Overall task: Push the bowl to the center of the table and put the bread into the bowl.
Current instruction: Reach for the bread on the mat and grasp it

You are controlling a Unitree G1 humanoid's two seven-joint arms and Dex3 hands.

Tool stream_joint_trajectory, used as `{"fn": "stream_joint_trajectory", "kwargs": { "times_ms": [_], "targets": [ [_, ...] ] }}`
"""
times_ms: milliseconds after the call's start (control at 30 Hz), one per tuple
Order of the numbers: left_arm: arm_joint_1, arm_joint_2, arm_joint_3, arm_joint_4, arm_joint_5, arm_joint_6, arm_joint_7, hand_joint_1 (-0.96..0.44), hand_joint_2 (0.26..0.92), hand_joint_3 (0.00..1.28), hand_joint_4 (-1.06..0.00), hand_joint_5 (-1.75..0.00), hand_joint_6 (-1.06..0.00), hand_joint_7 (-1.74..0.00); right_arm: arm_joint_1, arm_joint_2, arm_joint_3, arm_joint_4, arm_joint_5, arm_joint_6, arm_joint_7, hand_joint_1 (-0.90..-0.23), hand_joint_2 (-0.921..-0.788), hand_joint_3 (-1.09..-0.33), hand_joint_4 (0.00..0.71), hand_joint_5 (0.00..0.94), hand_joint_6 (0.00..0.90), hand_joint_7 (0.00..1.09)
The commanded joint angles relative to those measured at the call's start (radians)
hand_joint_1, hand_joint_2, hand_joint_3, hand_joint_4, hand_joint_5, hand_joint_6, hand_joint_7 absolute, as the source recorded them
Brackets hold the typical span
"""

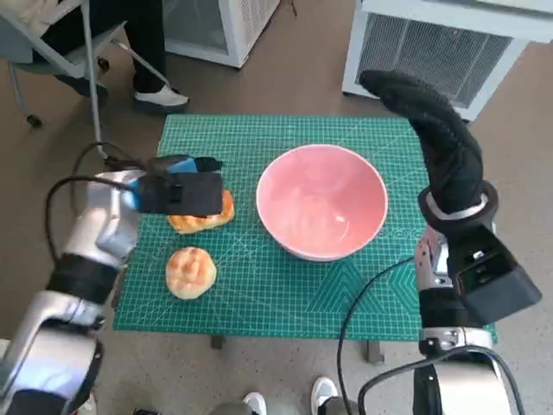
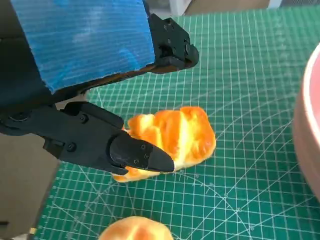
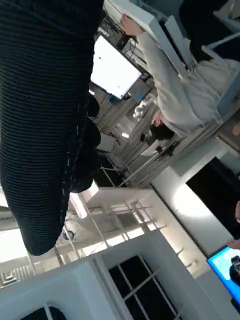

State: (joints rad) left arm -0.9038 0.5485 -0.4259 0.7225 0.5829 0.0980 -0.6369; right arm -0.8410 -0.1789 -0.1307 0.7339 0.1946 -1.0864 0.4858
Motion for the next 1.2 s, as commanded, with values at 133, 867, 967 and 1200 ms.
{"fn": "stream_joint_trajectory", "kwargs": {
  "times_ms": [133, 867, 967, 1200],
  "targets": [
    [-0.012, -0.028, -0.04, 0.069, 0.033, -0.024, 0.031, -0.43, 0.886, 0.0, -0.16, -0.02, -0.34, -0.03, 0.032, -0.01, 0.008, -0.002, -0.017, 0.002, -0.026, -0.577, -0.921, -0.776, 0.3, 0.005, 0.325, 0.06],
    [-0.009, -0.026, -0.041, 0.111, 0.034, -0.095, 0.113, -0.06, 0.889, 0.12, -0.69, -1.3, -0.66, -0.97, 0.029, -0.015, 0.019, 0.014, -0.012, -0.001, -0.046, -0.578, -0.921, -0.772, 0.301, 0.003, 0.317, 0.07],
    [-0.019, -0.012, -0.025, 0.089, 0.023, -0.096, 0.102, -0.02, 0.882, 0.12, -0.71, -1.27, -0.67, -0.99, 0.029, -0.014, 0.02, 0.017, -0.011, -0.003, -0.046, -0.579, -0.921, -0.772, 0.301, 0.003, 0.317, 0.07],
    [-0.051, 0.03, 0.046, 0.009, -0.019, -0.079, 0.072, 0.0, 0.906, 0.08, -0.69, -1.25, -0.68, -1.03, 0.028, -0.014, 0.02, 0.026, 0.002, -0.005, -0.037, -0.584, -0.921, -0.769, 0.302, 0.002, 0.316, 0.07]
  ]
}}
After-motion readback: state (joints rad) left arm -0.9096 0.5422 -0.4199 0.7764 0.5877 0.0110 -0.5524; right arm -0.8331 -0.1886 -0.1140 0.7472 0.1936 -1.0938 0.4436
